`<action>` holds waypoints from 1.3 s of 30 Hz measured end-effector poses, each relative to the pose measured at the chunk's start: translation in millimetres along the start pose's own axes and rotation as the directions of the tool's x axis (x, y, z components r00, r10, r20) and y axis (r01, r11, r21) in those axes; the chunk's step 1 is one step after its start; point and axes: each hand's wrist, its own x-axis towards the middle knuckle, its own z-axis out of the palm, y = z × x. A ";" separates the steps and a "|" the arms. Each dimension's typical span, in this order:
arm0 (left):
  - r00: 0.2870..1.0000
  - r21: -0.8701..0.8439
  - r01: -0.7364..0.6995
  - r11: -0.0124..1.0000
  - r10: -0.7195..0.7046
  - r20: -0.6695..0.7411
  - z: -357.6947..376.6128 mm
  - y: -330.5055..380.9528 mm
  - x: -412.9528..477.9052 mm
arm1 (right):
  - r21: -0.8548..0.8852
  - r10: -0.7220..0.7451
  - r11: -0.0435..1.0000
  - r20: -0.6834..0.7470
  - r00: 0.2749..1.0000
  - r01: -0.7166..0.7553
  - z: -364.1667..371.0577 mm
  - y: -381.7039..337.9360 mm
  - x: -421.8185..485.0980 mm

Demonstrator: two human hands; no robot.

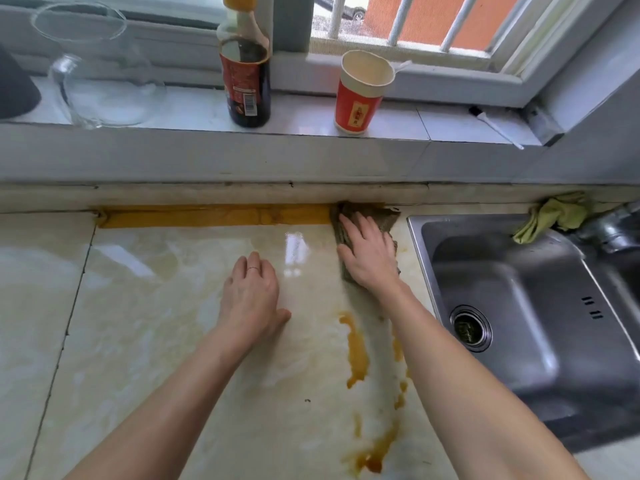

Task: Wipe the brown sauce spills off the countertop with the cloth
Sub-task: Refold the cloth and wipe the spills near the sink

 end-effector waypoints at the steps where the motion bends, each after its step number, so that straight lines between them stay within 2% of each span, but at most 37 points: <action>1: 1.000 0.003 -0.001 1.000 0.001 0.005 0.5 -0.1 0.5 | 0.011 0.058 0.998 -0.009 0.998 -0.058 0.3 -0.6 2.2; 4: 1.000 0.003 -0.002 1.000 0.002 0.006 1.9 -0.2 2.0 | 0.025 0.143 0.990 -0.016 0.990 -0.142 8.1 -24.8 -6.8; 8: 1.000 0.010 -0.001 1.000 0.001 0.004 3.3 0.5 3.3 | -0.010 -0.111 0.994 0.014 0.994 0.111 15.3 -52.3 -37.7; 11: 1.000 0.002 0.001 1.000 -0.001 0.010 3.5 -0.2 3.0 | 0.002 -0.233 0.972 0.056 0.971 0.233 5.7 -32.5 -33.3; 13: 1.000 -0.008 -0.005 1.000 0.005 0.014 3.6 -1.1 2.7 | -0.003 -0.156 0.988 0.018 0.988 0.156 2.5 -13.2 -20.2; 15: 1.000 -0.006 -0.010 1.000 0.010 0.012 4.1 -1.1 1.9 | 0.021 0.039 0.999 -0.025 0.999 -0.038 1.6 -2.0 -9.5; 17: 1.000 0.005 -0.009 1.000 0.009 0.015 4.3 -1.3 2.2 | 0.030 0.187 0.982 -0.047 0.981 -0.186 5.2 -12.1 -8.5; 18: 1.000 0.005 -0.006 1.000 0.006 0.017 4.7 -1.5 2.7 | 0.029 0.216 0.976 -0.046 0.975 -0.215 7.8 -23.4 -11.6; 20: 1.000 0.009 -0.003 1.000 0.003 0.016 5.0 -1.7 4.2 | 0.032 0.139 0.990 -0.021 0.990 -0.139 13.3 -47.0 -22.5; 22: 1.000 0.013 -0.007 1.000 0.007 0.011 5.7 -0.8 5.9 | 0.013 -0.045 0.999 0.021 0.999 0.044 16.8 -58.8 -38.7; 24: 1.000 0.016 -0.009 1.000 0.009 0.005 5.3 -0.2 5.8 | 0.020 -0.183 0.983 0.060 0.981 0.182 12.9 -50.2 -43.6; 25: 1.000 0.014 -0.012 1.000 0.012 0.006 4.7 0.2 5.0 | 0.036 -0.205 0.979 0.069 0.976 0.203 9.7 -40.6 -40.6; 27: 1.000 0.005 -0.009 1.000 0.009 0.011 4.4 -0.6 2.9 | 0.058 -0.136 0.989 0.049 0.989 0.133 5.8 -24.5 -31.8; 29: 1.000 -0.012 -0.005 1.000 0.006 0.013 4.7 -1.9 2.3 | 0.089 0.040 0.995 0.002 0.999 -0.040 5.1 -22.2 -24.9; 31: 1.000 -0.025 -0.005 1.000 0.005 0.006 5.6 -3.4 2.2 | 0.120 0.162 0.980 -0.001 0.987 -0.161 9.8 -43.9 -26.4; 32: 1.000 -0.024 -0.009 1.000 0.009 0.000 4.9 -2.7 1.8 | 0.138 0.173 0.975 0.011 0.985 -0.173 14.3 -59.8 -32.7; 35: 0.999 -0.006 -0.041 0.999 0.041 -0.022 -0.7 -4.7 2.2 | 0.148 -0.011 0.989 0.048 0.999 0.003 25.3 -93.5 -69.7; 37: 0.999 -0.087 -0.045 0.995 0.047 0.017 -7.1 -12.7 2.5 | 0.122 -0.138 0.984 0.055 0.989 0.130 25.2 -83.7 -89.4; 39: 0.999 -0.157 -0.038 0.987 0.043 0.030 -11.5 -26.9 -2.0 | 0.108 -0.134 0.986 0.055 0.989 0.128 21.2 -60.1 -91.4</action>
